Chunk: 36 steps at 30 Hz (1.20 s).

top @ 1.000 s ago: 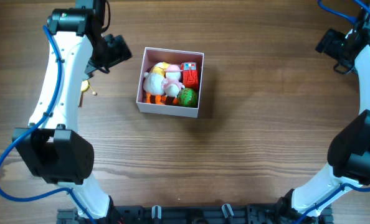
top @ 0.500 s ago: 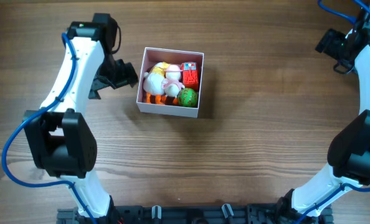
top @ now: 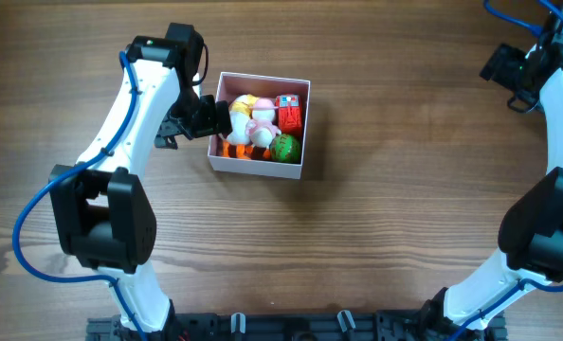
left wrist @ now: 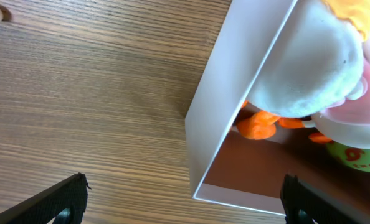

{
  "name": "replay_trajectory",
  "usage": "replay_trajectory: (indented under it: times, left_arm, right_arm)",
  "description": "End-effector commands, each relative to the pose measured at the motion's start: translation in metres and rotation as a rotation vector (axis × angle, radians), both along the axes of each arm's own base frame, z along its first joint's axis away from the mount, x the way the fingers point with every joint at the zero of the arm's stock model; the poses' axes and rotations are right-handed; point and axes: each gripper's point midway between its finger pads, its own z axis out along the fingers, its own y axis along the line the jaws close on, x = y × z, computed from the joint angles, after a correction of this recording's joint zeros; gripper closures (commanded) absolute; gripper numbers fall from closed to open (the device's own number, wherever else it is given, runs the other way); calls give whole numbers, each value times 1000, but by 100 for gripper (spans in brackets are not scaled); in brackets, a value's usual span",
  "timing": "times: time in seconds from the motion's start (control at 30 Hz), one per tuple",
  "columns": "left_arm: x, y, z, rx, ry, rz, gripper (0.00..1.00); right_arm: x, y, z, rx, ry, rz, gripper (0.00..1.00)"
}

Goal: Pack container

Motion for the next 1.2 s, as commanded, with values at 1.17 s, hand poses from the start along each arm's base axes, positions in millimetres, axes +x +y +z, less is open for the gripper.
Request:
replay_trajectory:
  times: [1.17]
  left_arm:
    - [-1,0,-39,-51,11,164,0]
  right_arm:
    - [-1,-2,-1,-9,2,-17,0]
